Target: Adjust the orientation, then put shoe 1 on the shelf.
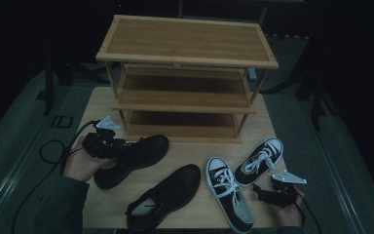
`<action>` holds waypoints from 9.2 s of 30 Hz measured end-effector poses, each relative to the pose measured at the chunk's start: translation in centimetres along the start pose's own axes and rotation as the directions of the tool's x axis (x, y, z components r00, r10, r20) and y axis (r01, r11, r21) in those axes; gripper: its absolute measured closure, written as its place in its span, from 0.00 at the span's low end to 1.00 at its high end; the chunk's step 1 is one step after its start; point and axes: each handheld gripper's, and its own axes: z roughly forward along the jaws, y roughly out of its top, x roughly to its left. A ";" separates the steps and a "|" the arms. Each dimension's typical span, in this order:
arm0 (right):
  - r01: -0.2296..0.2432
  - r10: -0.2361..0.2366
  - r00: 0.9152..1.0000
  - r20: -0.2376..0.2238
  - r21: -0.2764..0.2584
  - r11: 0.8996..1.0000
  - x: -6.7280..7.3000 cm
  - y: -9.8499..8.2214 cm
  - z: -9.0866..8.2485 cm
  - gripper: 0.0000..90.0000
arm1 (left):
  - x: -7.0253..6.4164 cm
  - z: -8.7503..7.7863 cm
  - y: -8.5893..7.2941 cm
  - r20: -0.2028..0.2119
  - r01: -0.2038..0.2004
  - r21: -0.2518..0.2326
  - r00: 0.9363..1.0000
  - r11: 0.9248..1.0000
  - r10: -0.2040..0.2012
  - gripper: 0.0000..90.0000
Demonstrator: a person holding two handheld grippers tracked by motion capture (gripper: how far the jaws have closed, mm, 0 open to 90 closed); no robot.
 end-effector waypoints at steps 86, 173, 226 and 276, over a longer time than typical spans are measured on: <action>-0.003 0.003 1.000 0.001 -0.001 1.000 0.0 0.0 0.0 0.20 | -8.4 0.4 0.0 0.210 -0.191 0.040 0.961 0.981 0.178 0.69; -0.002 0.002 1.000 0.002 0.000 1.000 0.0 0.0 0.0 0.20 | -6.4 4.0 -3.3 -0.050 -0.116 0.147 0.991 0.982 0.124 0.97; -0.001 0.001 1.000 0.002 0.000 1.000 0.0 0.0 0.0 0.20 | -1.4 2.7 -4.2 -0.016 -0.066 0.180 0.997 0.981 0.070 0.44; -0.002 0.002 1.000 0.001 0.000 1.000 0.0 0.0 0.0 0.20 | -2.4 3.8 -3.5 0.034 -0.121 0.210 0.993 0.970 0.117 0.96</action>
